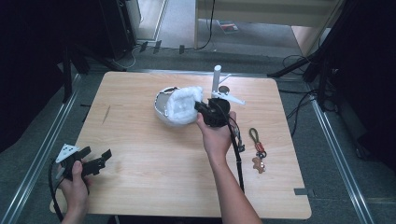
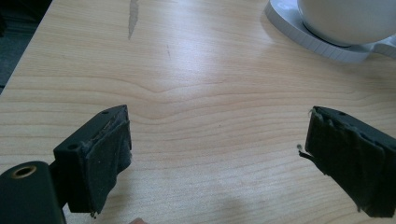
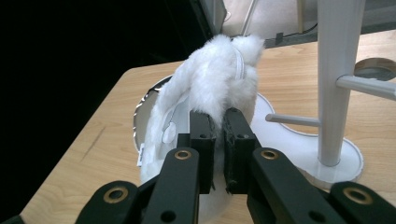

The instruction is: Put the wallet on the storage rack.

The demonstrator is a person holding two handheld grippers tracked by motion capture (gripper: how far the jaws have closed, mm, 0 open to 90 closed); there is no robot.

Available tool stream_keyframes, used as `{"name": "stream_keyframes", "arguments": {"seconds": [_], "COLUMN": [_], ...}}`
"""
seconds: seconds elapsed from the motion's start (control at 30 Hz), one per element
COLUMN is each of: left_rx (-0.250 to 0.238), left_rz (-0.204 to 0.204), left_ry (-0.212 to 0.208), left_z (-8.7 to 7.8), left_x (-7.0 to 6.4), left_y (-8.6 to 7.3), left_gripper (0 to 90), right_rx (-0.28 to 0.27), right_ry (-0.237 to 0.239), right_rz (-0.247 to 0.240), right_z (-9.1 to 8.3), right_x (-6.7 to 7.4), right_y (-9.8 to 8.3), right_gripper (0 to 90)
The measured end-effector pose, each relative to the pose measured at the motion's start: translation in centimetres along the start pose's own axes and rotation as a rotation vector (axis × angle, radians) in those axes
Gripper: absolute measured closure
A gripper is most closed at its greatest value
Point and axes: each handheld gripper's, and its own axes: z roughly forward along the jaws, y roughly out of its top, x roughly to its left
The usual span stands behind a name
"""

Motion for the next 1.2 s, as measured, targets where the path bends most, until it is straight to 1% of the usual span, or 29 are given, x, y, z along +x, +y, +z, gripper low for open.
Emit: {"name": "stream_keyframes", "arguments": {"seconds": [0.07,0.1,0.13,0.17,0.3,0.4,0.47,0.5,0.6,0.63,0.67,0.77,0.8,0.87,0.9,1.0,1.03,1.1,1.2], "left_rx": [0.0,0.001,0.001,0.001,0.002,0.002,0.002,0.002,0.002,0.002,0.002,0.002,0.002,0.002,0.002,0.002,0.002,0.003,0.002], "left_rz": [0.0,0.0,0.0,0.0,-0.001,-0.002,-0.002,-0.002,-0.003,-0.003,-0.003,-0.004,-0.004,-0.004,-0.004,-0.003,-0.004,-0.004,-0.004], "left_ry": [0.0,0.0,0.0,0.0,-0.001,-0.001,-0.001,-0.001,-0.001,-0.001,-0.001,-0.001,-0.001,-0.001,-0.001,-0.002,-0.001,-0.001,-0.001], "left_z": [0.0,0.0,0.0,0.0,0.0,0.0,0.0,0.0,0.0,0.0,0.0,0.0,0.0,0.0,0.0,0.0,0.0,0.0,0.0], "left_x": [0.0,0.0,0.0,0.0,0.0,0.0,0.0,0.0,0.1,0.1,0.1,0.1,0.1,0.1,0.1,0.1,0.1,0.1,0.1], "left_y": [0.0,0.0,0.0,0.0,0.0,0.0,0.0,0.0,0.0,0.0,0.0,0.0,0.0,0.0,0.0,0.0,0.0,0.0,0.0], "left_gripper": [7.7,7.7,7.7,7.7,7.7,7.7,7.7,7.7,7.7,7.7,7.7,7.7,7.7,7.7,7.7,7.7,7.7,7.7,7.7], "right_rx": [0.0,-0.001,-0.001,-0.003,-0.002,0.006,0.008,0.008,0.012,0.011,0.015,0.013,0.018,0.019,0.021,0.026,0.022,0.021,0.018], "right_ry": [-0.006,-0.021,-0.021,-0.034,-0.046,-0.065,-0.08,-0.08,-0.085,-0.087,-0.092,-0.097,-0.112,-0.119,-0.13,-0.141,-0.127,-0.128,-0.131], "right_rz": [0.0,-0.002,-0.002,-0.001,-0.008,-0.003,-0.009,-0.009,0.004,-0.003,0.003,0.001,0.005,0.006,0.01,0.02,0.023,0.018,0.025], "right_z": [0.1,0.4,0.4,0.8,1.2,1.6,2.0,2.0,2.3,2.6,2.7,3.0,3.4,3.5,3.8,3.9,4.1,4.1,4.5], "right_x": [0.0,0.1,0.1,0.2,0.2,0.4,0.4,0.4,0.7,0.9,1.0,1.2,1.3,1.3,1.3,1.4,1.4,1.5,1.7], "right_y": [0.0,0.0,0.0,0.1,0.3,0.3,0.3,0.3,0.3,0.2,0.2,0.2,0.1,0.1,0.0,0.0,-0.1,-0.1,-0.2], "right_gripper": [85.6,85.6,85.6,85.5,85.5,85.5,85.5,85.5,85.5,85.4,85.4,85.3,85.3,85.3,85.2,85.1,84.7,84.5,82.2]}}
